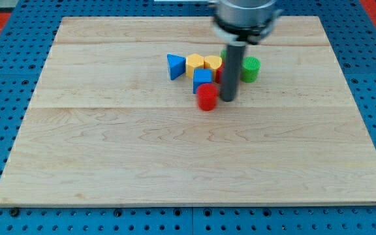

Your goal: Push red circle towards the bottom left

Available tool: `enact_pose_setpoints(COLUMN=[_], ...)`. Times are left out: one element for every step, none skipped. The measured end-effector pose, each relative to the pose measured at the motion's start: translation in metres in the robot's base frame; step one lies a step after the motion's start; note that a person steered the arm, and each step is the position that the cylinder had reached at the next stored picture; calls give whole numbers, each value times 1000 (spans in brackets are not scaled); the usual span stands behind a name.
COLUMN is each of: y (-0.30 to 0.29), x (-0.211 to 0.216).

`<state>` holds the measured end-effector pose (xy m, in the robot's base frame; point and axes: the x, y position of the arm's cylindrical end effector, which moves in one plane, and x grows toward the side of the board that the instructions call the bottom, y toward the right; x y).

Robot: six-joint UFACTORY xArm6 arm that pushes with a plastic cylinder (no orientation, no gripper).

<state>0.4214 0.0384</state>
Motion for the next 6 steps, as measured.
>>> enact_pose_setpoints(y=[-67, -66, -78, -152, -152, -217], x=[14, 39, 52, 49, 31, 45])
